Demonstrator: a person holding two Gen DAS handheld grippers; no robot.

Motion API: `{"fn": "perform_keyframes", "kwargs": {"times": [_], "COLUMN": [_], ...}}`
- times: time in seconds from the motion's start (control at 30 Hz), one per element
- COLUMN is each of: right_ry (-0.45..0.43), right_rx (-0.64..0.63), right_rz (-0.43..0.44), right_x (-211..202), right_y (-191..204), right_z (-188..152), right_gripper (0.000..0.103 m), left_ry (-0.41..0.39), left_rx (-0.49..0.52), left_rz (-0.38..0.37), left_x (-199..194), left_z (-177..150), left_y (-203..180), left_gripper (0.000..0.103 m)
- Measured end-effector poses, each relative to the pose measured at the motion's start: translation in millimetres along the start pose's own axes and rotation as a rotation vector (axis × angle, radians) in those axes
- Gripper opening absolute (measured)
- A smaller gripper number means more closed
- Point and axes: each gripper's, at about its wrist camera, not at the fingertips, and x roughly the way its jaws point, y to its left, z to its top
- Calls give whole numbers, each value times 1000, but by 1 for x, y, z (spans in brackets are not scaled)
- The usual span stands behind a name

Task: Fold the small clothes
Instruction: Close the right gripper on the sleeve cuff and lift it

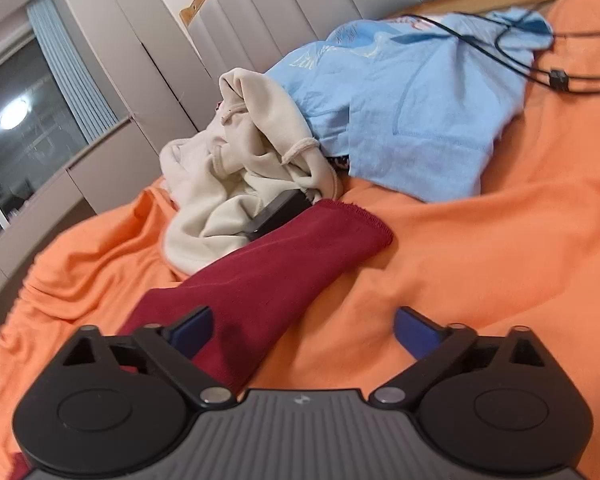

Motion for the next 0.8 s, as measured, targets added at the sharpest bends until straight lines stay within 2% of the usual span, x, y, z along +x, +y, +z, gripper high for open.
{"fn": "perform_keyframes", "kwargs": {"times": [0.1, 0.17, 0.2, 0.23, 0.27, 0.33, 0.47, 0.57, 0.8], "right_ry": [-21, -28, -31, -33, -32, -33, -75, -148, -259], "right_rx": [4, 18, 18, 16, 11, 0, -51, -184, -434], "right_rz": [-16, -5, 2, 8, 19, 31, 45, 76, 253], "right_x": [4, 4, 3, 2, 2, 1, -12, -31, -81], "right_y": [2, 1, 1, 1, 2, 5, 20, 50, 143], "right_z": [2, 5, 6, 8, 9, 10, 15, 20, 13], "right_gripper": [78, 61, 48, 41, 28, 15, 9, 9, 8], "left_ry": [-1, -1, -1, -2, -2, -3, -13, -57, -162], "left_rx": [-2, -2, -2, -2, -2, -2, -11, -29, -38], "left_rz": [0, 1, 1, 2, 1, 2, 2, -7, 25], "left_x": [0, 0, 0, 0, 0, 0, -4, -14, -41], "left_z": [0, 0, 0, 1, 0, 1, 4, 12, 30], "left_y": [1, 0, 0, -1, 0, 0, 2, 5, 17], "left_gripper": [102, 102, 102, 103, 102, 103, 102, 102, 102]}}
